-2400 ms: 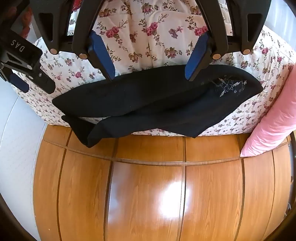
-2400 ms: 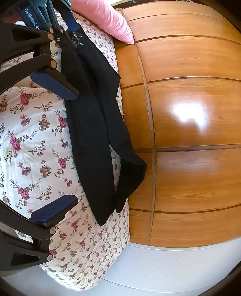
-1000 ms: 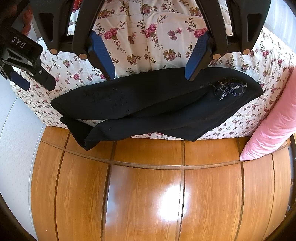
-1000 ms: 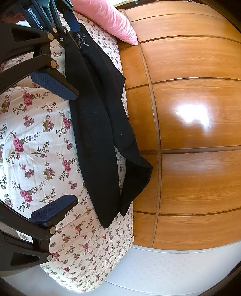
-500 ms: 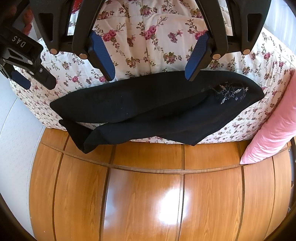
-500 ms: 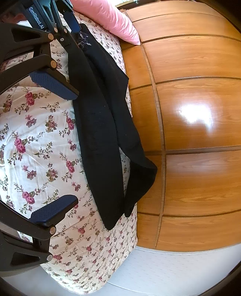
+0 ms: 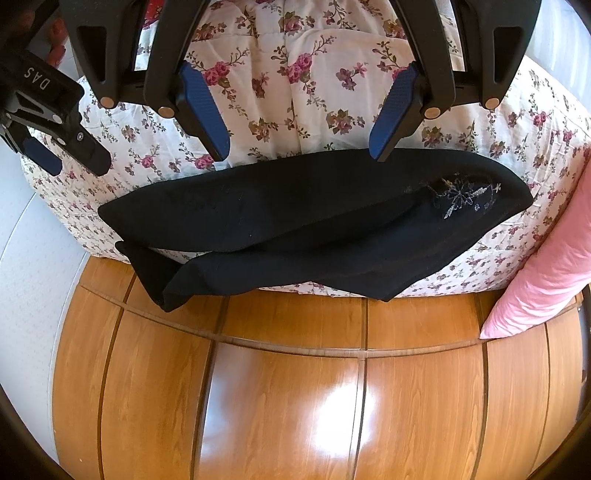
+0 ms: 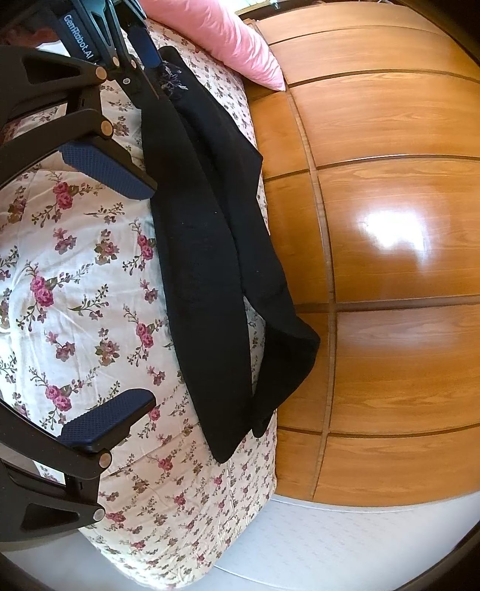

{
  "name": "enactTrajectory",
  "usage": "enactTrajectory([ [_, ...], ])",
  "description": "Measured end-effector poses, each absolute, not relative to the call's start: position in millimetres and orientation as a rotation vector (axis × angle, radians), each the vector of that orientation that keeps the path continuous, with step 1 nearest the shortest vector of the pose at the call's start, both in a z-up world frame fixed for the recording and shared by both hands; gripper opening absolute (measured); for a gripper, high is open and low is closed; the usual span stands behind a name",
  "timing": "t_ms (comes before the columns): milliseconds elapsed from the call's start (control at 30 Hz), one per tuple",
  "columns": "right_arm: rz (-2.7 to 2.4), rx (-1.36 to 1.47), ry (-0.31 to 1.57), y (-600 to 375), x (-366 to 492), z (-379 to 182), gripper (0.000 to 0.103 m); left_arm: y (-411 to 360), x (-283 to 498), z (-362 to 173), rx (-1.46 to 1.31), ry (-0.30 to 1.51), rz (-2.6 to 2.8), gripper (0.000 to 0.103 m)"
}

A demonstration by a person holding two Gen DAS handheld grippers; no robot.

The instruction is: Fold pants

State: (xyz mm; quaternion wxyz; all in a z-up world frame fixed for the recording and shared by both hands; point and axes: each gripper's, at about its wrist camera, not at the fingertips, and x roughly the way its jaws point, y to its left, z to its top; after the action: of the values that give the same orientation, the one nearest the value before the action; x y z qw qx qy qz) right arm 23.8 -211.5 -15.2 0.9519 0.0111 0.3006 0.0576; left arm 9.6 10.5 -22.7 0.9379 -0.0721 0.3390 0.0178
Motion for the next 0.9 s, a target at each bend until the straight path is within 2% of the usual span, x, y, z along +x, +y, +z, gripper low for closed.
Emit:
enactTrajectory([
  [333, 0.24, 0.113, 0.617, -219, 36, -30, 0.103, 29, 29, -54, -0.303, 0.845, -0.132, 0.078],
  [533, 0.203, 0.098, 0.765, -230, 58, -57, 0.103, 52, 30, -57, -0.429, 0.829, -0.172, 0.078],
  [900, 0.044, 0.149, 0.795, -326, 117, -69, 0.103, 188, 15, -60, -0.714, 0.608, 0.152, 0.077],
])
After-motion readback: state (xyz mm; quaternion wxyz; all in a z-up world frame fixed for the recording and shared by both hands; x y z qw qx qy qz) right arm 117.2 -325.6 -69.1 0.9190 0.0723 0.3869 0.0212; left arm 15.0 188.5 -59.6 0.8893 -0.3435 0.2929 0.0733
